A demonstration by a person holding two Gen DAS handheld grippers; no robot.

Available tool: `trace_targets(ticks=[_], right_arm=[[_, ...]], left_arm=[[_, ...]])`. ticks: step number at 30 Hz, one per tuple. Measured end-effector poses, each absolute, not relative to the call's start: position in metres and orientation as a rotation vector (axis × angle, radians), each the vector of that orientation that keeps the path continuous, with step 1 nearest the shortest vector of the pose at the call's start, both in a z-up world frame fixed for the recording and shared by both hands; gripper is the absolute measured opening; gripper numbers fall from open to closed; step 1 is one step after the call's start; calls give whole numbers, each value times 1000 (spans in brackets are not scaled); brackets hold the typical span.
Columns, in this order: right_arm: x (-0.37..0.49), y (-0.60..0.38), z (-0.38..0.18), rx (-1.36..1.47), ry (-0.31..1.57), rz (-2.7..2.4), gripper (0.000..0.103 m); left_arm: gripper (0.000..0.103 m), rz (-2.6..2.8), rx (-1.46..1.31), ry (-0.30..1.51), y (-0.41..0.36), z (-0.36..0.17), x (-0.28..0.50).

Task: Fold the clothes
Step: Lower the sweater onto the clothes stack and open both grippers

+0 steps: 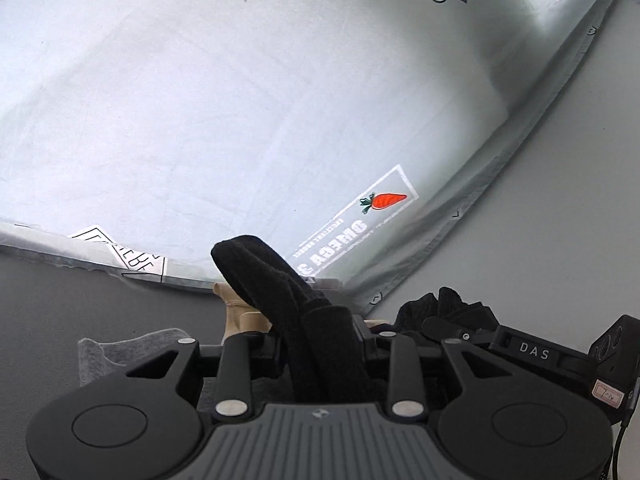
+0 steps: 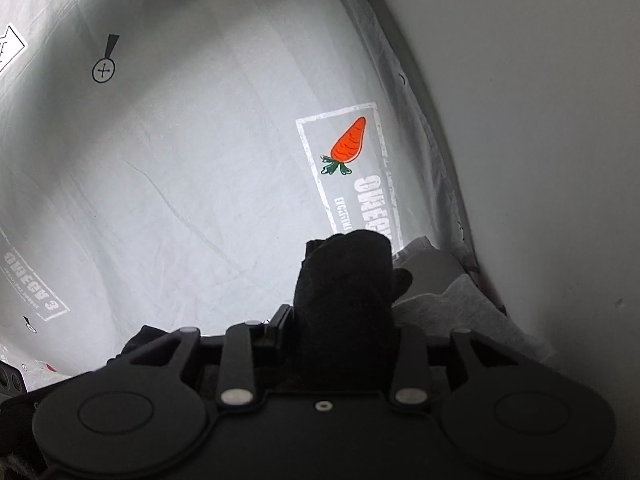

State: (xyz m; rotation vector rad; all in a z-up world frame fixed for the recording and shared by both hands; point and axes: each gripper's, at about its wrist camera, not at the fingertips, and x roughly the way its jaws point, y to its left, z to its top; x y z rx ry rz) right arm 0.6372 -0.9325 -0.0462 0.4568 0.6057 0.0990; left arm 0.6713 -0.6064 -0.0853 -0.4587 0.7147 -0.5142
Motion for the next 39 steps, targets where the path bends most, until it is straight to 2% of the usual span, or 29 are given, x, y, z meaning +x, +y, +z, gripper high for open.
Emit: trace_targets(ticks=[1, 5, 7, 12, 16, 24, 30, 39], right_arm=[[640, -932, -49, 447, 607, 103, 49], [648, -931, -40, 427, 592, 141, 61], [642, -925, -28, 343, 528, 118, 80], [624, -899, 13, 141, 417, 48, 85], [581, -878, 39, 192, 350, 86, 95], [444, -810, 44, 367, 326, 129, 101], [366, -744, 32, 319, 310, 101, 103], [309, -620, 39, 238, 461, 154, 102]], left_arm=[[46, -499, -448, 723, -604, -91, 672], [55, -467, -481, 737, -593, -99, 672], [59, -430, -460, 720, -587, -92, 669], [78, -385, -433, 619, -561, -50, 644], [103, -382, -398, 505, -530, -2, 581], [103, -264, -322, 275, -489, 58, 414], [103, -297, -333, 334, -457, 60, 344], [103, -198, -206, 366, -364, 68, 270]])
